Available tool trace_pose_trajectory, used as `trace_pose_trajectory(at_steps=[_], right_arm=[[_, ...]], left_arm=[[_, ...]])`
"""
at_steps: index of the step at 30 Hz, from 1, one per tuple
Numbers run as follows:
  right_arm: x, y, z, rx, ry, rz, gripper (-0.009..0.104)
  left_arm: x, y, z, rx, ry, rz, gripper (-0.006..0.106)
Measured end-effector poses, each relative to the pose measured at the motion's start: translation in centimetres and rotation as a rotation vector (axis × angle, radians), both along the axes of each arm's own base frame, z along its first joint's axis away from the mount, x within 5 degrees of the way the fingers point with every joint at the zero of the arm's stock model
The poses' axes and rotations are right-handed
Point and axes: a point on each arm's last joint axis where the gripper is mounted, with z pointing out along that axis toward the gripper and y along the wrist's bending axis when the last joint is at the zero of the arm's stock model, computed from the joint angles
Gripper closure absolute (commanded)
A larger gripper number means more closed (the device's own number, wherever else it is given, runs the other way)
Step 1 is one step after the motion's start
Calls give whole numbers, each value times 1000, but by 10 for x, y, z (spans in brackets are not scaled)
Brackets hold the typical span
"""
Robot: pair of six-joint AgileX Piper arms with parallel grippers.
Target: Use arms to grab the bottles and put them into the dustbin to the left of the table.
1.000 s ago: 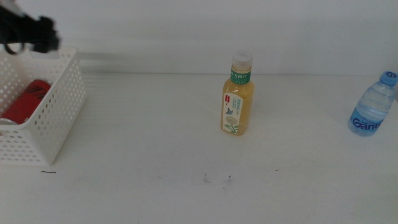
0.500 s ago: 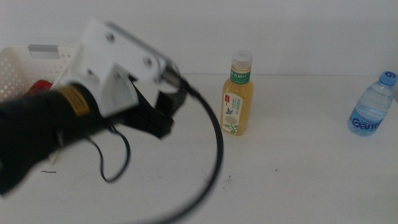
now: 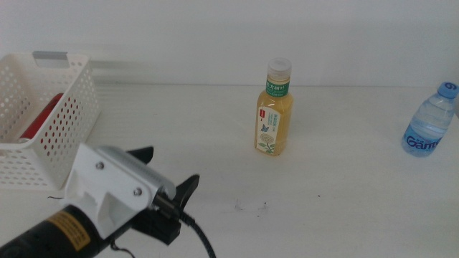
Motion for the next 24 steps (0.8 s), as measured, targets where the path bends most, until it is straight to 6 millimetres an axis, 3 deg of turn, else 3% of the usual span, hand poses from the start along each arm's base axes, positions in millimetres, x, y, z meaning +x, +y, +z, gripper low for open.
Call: trace_pose_trajectory(at_steps=[24], right_arm=[[0,0,0,0,0,0,26]], left_arm=[[-1,-1,7,-34,-111,-28,7]])
